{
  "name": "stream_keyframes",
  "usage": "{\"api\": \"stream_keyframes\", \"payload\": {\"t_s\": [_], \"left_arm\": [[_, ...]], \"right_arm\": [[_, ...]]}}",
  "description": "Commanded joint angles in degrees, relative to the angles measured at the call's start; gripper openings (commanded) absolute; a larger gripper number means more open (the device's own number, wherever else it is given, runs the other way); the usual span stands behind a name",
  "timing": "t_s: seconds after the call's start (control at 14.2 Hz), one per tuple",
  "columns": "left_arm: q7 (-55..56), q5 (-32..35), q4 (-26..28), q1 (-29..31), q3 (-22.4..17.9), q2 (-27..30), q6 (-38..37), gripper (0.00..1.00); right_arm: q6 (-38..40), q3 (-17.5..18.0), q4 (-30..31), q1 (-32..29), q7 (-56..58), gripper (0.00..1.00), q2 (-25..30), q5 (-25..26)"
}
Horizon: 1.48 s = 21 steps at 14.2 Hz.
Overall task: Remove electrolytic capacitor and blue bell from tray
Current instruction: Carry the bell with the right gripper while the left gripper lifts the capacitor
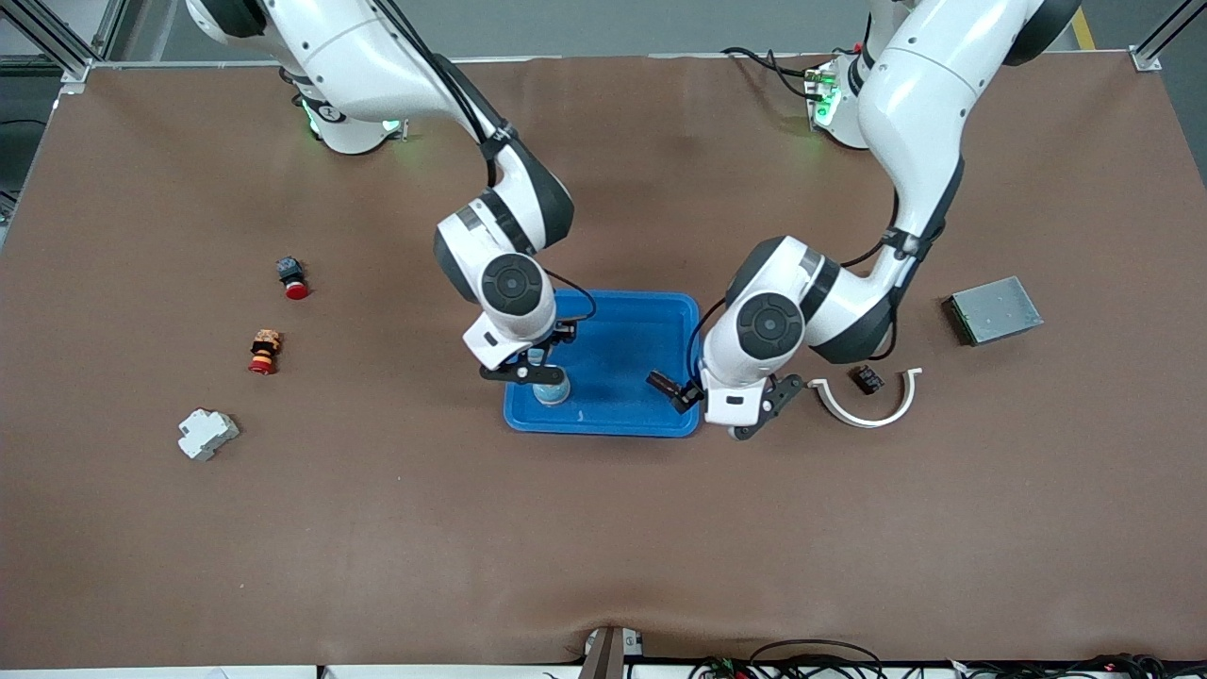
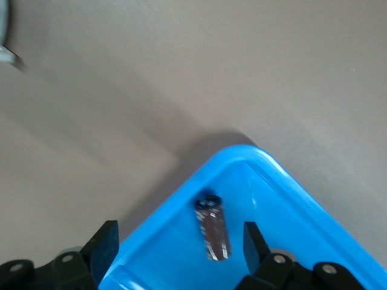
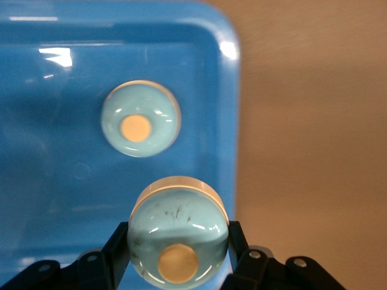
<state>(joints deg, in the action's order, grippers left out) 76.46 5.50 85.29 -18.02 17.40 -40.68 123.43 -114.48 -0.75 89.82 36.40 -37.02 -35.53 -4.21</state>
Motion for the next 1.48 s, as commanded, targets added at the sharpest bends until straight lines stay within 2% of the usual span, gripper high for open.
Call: {"api": "stream_keyframes", "payload": {"t_s": [0.0, 0.21, 0.42, 0.85, 1.06, 1.2, 1.34, 1.41], "left_arm": [[4.55, 0.39, -3.71, -2.45, -0.43, -3.95, 3.48, 0.85], [8.08, 0.74, -4.69, -5.35, -1.75, -6.08, 3.75, 0.72], [8.09, 1.01, -4.52, -6.41, -2.37, -6.95, 3.66, 0.59], [8.0, 1.01, -4.69, -7.38, -3.42, -8.45, 3.75, 0.58], [7.82, 0.92, -4.69, -7.56, -4.12, -8.72, 3.75, 0.57], [8.0, 0.83, -4.69, -7.56, -4.13, -8.98, 3.75, 0.53], [8.0, 0.83, -4.69, -7.56, -4.13, -9.24, 3.75, 0.53], [7.83, 0.83, -4.78, -7.56, -4.13, -9.24, 3.75, 0.46]], "right_arm": [[4.6, 0.49, 1.93, -4.04, 4.57, 0.18, 5.81, -0.88], [9.79, 0.48, 3.42, -10.8, 17.81, 0.18, 11.0, -0.88], [9.18, 0.4, 9.13, -16.96, 29.52, 0.18, 15.66, -0.88], [7.78, 0.31, 17.57, -28.64, 48.06, 0.18, 21.73, -0.71], [1.48, 0.31, 24.5, -34.1, 57.03, 0.18, 23.49, -0.71], [-4.41, 0.31, 28.55, -35.86, 60.12, 0.18, 23.67, -0.71], [-8.55, 0.31, 31.37, -36.57, 61.45, 0.18, 23.67, -0.71], [-9.88, 0.31, 32.34, -36.57, 61.45, 0.18, 23.84, -0.71]]}}
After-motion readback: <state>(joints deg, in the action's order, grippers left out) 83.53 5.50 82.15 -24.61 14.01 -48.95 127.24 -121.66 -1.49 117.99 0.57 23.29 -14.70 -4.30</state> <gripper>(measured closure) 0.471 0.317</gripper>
